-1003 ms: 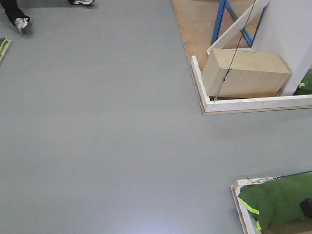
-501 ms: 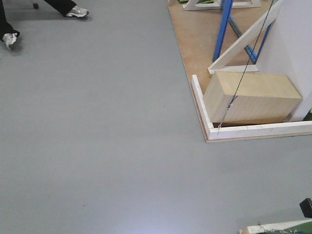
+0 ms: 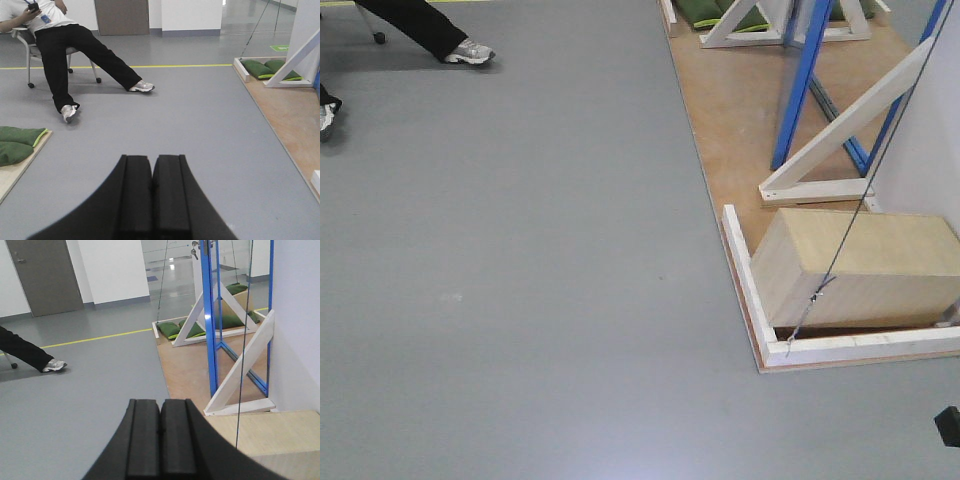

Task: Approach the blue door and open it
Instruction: 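Drive the base forward toward the blue door beside the wooden platform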

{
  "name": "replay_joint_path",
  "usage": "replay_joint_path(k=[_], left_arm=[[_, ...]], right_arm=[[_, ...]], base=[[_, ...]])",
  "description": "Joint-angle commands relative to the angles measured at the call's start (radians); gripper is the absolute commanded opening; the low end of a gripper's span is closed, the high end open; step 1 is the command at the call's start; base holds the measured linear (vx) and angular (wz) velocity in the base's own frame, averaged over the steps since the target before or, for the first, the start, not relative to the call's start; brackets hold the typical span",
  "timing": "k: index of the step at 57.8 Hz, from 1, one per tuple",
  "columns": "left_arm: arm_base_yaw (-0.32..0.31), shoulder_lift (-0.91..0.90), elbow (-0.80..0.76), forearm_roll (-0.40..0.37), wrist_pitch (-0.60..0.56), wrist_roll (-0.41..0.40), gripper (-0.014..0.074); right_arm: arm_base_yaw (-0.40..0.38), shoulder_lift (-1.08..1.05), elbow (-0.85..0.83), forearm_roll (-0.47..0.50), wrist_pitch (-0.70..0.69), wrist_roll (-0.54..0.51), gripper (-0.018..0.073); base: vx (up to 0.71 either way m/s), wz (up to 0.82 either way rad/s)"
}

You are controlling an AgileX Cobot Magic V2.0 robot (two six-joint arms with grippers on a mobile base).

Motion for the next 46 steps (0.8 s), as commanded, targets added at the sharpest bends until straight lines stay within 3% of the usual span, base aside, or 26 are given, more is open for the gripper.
replay_joint_path(k=[1,46], left_arm=[[0.001,-0.015,-0.026,-0.003,-0.083,-0.007,0.0073],[-0.004,-0.016,-0.026,-0.003,-0.083,-0.007,0.0073]], right_arm=[[0.0,-0.018,0.001,-0.007,-0.084,-0.01,0.0011],[0.0,-0.018,0.001,-0.007,-0.085,-0.01,0.0011]], base=[[0.48,0.03],[0.48,0.07]])
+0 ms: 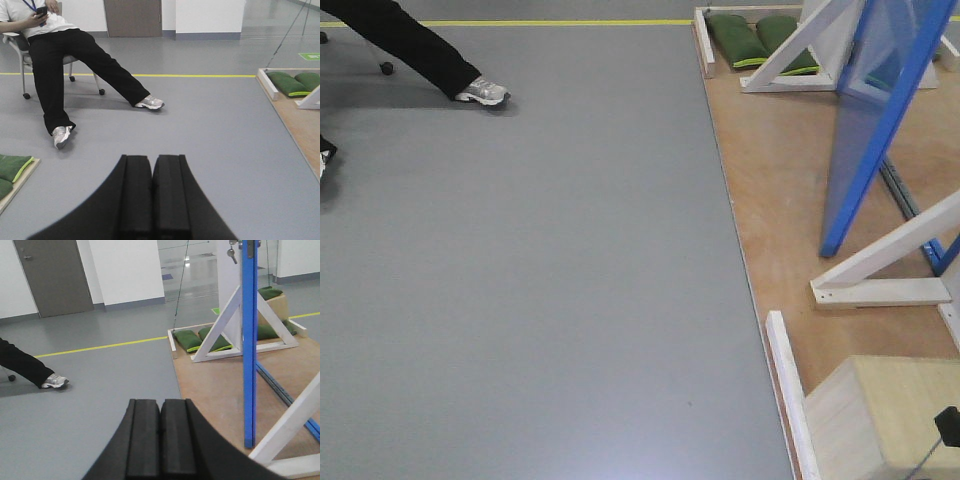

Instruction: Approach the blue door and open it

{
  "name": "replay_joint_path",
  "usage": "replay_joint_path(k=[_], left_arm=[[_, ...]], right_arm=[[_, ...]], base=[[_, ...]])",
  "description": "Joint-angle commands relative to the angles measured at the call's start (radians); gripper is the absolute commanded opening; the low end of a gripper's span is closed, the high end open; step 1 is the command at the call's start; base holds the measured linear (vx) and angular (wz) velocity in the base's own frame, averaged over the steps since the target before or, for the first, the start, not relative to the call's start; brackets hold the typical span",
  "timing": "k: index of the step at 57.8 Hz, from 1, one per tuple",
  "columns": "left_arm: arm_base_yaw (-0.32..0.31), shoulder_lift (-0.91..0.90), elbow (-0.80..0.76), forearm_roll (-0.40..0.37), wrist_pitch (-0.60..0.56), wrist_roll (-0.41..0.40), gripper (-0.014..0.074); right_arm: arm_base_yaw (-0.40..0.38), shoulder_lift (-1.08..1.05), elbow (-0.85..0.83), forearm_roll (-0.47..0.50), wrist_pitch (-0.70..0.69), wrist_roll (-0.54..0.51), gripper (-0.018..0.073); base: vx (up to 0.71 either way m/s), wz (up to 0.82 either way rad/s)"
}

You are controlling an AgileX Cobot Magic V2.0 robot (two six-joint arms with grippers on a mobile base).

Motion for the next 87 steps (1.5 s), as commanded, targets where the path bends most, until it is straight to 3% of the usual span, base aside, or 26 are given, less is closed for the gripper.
replay_joint_path(k=[1,87], left_arm=[[-0.004,-0.016,-0.026,-0.003,-0.082,-0.007,0.0073],[-0.003,-0.015,-0.027,-0.003,-0.082,-0.007,0.0073]], right_arm=[[0.0,-0.018,0.001,-0.007,-0.085,-0.01,0.0011],[0.0,-0.018,0.001,-0.007,-0.084,-0.01,0.0011]], base=[[0.47,0.13],[0.4,0.0]])
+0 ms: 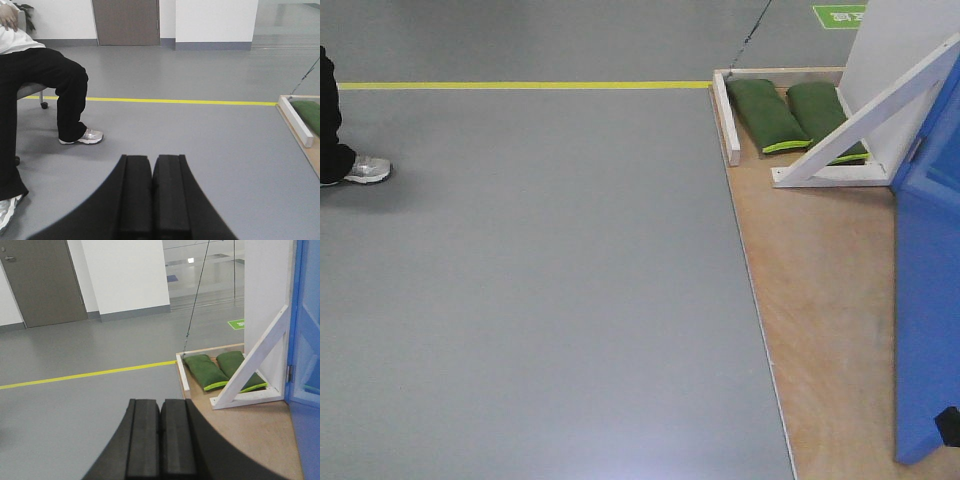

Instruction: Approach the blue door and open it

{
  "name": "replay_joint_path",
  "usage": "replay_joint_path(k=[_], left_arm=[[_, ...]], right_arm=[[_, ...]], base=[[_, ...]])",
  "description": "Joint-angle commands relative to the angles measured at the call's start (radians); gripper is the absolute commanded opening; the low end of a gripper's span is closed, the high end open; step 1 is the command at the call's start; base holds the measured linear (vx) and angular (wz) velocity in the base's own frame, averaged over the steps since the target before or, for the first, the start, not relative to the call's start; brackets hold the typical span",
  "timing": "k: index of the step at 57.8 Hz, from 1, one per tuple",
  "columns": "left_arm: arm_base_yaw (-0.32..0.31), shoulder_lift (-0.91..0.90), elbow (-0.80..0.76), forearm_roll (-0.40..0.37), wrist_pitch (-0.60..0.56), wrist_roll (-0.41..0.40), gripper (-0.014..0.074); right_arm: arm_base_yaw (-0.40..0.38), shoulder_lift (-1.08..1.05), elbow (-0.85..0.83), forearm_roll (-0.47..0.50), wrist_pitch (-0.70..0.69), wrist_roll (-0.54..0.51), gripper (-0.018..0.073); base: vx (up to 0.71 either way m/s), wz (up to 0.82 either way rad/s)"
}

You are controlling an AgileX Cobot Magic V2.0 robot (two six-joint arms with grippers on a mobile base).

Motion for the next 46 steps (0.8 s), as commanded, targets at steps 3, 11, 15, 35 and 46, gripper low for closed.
replay_joint_path(k=[3,11,15,35,46], left_arm=[[-0.003,-0.015,-0.027,-0.003,-0.082,-0.007,0.0073],[-0.003,-0.015,-0.027,-0.003,-0.082,-0.007,0.0073],[-0.003,-0.015,-0.027,-0.003,-0.082,-0.007,0.0073],[-0.003,-0.015,-0.027,-0.003,-0.082,-0.007,0.0073],[-0.003,-0.013,-0.027,-0.003,-0.082,-0.007,0.0073]], right_arm=[[0.0,-0.018,0.001,-0.007,-0.085,-0.01,0.0011],[0.0,-0.018,0.001,-0.007,-0.085,-0.01,0.0011],[0.0,-0.018,0.001,-0.007,-0.085,-0.01,0.0011],[0.0,-0.016,0.001,-0.007,-0.085,-0.01,0.0011],[0.0,-0.016,0.001,-0.007,-0.085,-0.01,0.0011]], base=[[0.29,-0.02],[0.27,-0.02],[0.24,-0.03],[0.17,-0.03],[0.11,-0.01]])
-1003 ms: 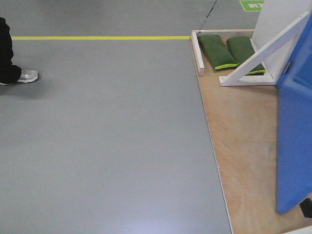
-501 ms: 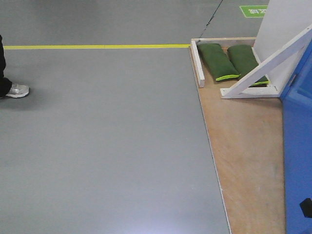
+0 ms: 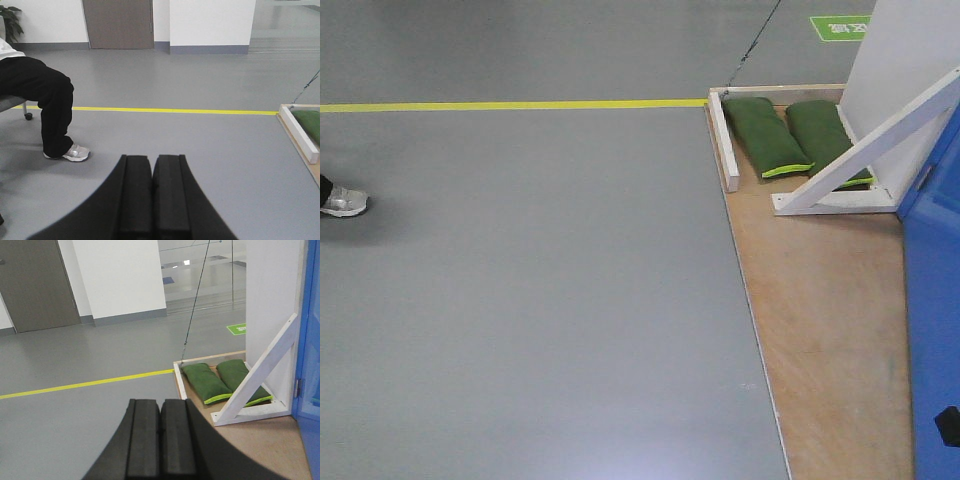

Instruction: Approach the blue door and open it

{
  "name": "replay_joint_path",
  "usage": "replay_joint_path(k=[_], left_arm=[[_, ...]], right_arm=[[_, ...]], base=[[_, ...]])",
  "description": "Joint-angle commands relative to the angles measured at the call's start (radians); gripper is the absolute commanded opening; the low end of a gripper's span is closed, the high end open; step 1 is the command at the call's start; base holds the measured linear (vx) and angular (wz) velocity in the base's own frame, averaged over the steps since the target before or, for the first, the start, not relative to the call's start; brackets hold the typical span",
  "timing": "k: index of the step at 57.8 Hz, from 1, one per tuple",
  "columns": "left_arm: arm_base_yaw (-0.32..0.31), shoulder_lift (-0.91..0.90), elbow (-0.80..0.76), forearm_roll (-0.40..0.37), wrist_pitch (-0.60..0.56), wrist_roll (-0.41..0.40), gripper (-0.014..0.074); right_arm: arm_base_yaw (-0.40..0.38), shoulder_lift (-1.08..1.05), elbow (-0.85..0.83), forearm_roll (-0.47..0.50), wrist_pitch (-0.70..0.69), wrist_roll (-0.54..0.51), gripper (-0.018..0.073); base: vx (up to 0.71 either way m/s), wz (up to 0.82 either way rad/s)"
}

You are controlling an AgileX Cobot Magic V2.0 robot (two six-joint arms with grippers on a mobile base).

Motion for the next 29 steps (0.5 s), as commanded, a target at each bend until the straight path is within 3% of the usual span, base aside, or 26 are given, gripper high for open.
replay_joint_path(k=[1,29], left_arm=[[-0.003,-0.013,-0.027,-0.003,-0.082,-0.007,0.0073],[-0.003,-0.013,-0.027,-0.003,-0.082,-0.007,0.0073]], right_arm=[[0.0,-0.016,0.001,-0.007,-0.084,-0.01,0.0011],[0.0,-0.016,0.001,-0.007,-0.084,-0.01,0.0011]], base=[[0.1,-0.01],[0.07,-0.01]])
